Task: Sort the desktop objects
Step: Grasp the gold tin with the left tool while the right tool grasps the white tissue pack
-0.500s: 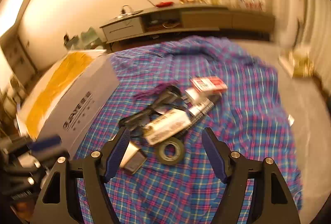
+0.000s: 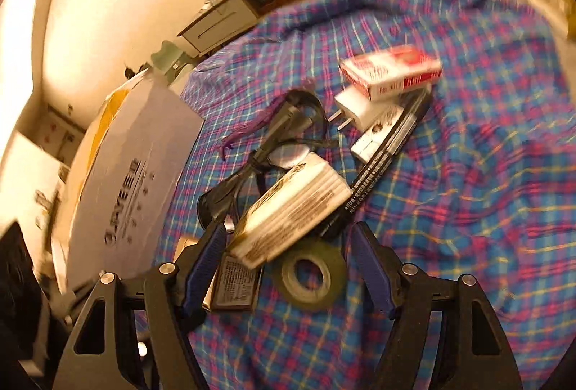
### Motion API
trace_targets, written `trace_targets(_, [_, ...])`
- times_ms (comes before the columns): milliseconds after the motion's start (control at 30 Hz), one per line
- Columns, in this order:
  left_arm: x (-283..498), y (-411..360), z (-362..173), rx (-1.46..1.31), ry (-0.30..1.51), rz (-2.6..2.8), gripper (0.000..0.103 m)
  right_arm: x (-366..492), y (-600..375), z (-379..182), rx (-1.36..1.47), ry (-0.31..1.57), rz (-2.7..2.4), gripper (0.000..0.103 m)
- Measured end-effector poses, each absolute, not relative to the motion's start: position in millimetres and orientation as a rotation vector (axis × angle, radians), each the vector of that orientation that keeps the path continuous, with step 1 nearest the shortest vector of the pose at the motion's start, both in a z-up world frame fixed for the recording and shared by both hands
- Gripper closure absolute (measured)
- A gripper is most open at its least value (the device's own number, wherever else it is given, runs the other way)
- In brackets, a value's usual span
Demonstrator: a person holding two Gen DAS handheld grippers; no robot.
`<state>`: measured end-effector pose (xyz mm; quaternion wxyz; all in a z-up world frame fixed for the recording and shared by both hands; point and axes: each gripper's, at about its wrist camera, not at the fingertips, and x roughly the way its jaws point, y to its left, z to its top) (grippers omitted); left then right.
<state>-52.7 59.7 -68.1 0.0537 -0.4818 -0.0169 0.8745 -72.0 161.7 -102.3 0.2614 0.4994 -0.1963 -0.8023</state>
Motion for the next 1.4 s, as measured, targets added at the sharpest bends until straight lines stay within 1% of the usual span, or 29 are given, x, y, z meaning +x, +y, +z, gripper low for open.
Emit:
trace_targets(100, [-62.4, 60.4, -78.7, -1.493, -0.019, 2.664, 0.049, -78.2, 157.5, -104.4, 1.340, -0.604, -2.142, 0.030])
trace_targets(167, [-66.7, 58.4, -82.1, -1.509, -0.052, 2.662, 0.049, -82.1, 155.9, -104.8, 1.333, -0.650, -2.125, 0.031])
trace_targets(200, [-67.1, 56.7, -80.1, -1.513, -0.086, 2.660, 0.051, -83.8, 155.2, -104.8, 1.335, -0.667, -2.120, 0.033])
trace_targets(267, [-65.5, 54.1, -73.1, -1.489, -0.144, 2.649, 0.051, -85.8, 153.0, -104.3, 1.350, -0.675, -2.114, 0.055])
trace_targets(333, [-65.6, 54.2, -69.2, -1.473, -0.132, 2.675, 0.051, -85.6, 150.2, -100.1, 1.342, -0.685, -2.101, 0.070])
trace_targets(367, [-67.6, 54.3, -68.7, -1.473, -0.128, 2.675, 0.050, -84.8, 148.1, -97.3, 1.342, -0.671, -2.104, 0.072])
trace_targets(467, [-74.4, 54.8, -70.7, -1.478, -0.104, 2.699, 0.047, -80.6, 145.8, -94.3, 1.347, -0.658, -2.117, 0.072])
trace_targets(533, [-79.5, 56.6, -73.3, -1.495, -0.075, 2.688, 0.047, -82.6, 142.6, -95.2, 1.356, -0.677, -2.099, 0.069])
trace_targets(667, [-87.6, 52.3, -71.7, -1.517, -0.120, 2.683, 0.048, -91.0, 135.2, -100.2, 1.349, -0.749, -2.040, 0.067])
trace_targets(700, [-86.6, 52.0, -69.5, -1.510, -0.125, 2.680, 0.048, -93.1, 133.7, -101.3, 1.346, -0.777, -2.027, 0.067])
trace_targets(733, [-85.9, 50.8, -67.2, -1.504, -0.123, 2.683, 0.048, -93.4, 130.2, -100.8, 1.341, -0.787, -2.018, 0.075])
trace_targets(767, [-84.7, 49.7, -66.0, -1.504, -0.124, 2.687, 0.049, -94.6, 126.5, -100.0, 1.340, -0.787, -2.007, 0.078])
trace_targets(900, [-78.1, 36.2, -63.0, -1.535, -0.150, 2.701, 0.047, -88.7, 115.0, -93.9, 1.353, -0.804, -1.947, 0.079])
trace_targets(933, [-76.2, 32.8, -62.9, -1.539, -0.150, 2.707, 0.046, -87.3, 114.3, -95.0, 1.356, -0.809, -1.928, 0.079])
trace_targets(1000, [-71.0, 25.4, -62.2, -1.549, -0.164, 2.724, 0.040, -71.0, 121.3, -101.8, 1.368, -0.830, -1.867, 0.079])
trace_targets(1100, [-65.8, 19.1, -60.0, -1.558, -0.161, 2.737, 0.039, -59.7, 115.6, -107.9, 1.399, -0.871, -1.793, 0.079])
trace_targets(1167, [-63.5, 14.4, -60.5, -1.561, -0.164, 2.755, 0.038, -55.1, 108.6, -107.1, 1.412, -0.859, -1.781, 0.079])
trace_targets(1300, [-70.2, 13.4, -75.6, -1.625, -0.101, 2.773, 0.037, -58.4, 88.5, -104.6, 1.432, -0.844, -1.753, 0.079])
trace_targets(1367, [-73.9, 12.1, -83.7, -1.658, -0.104, 2.751, 0.037, -59.5, 87.7, -106.9, 1.439, -0.826, -1.766, 0.079])
trace_targets(1400, [-74.3, 8.9, -87.4, -1.658, -0.146, 2.737, 0.040, -59.0, 86.0, -104.2, 1.436, -0.812, -1.781, 0.079])
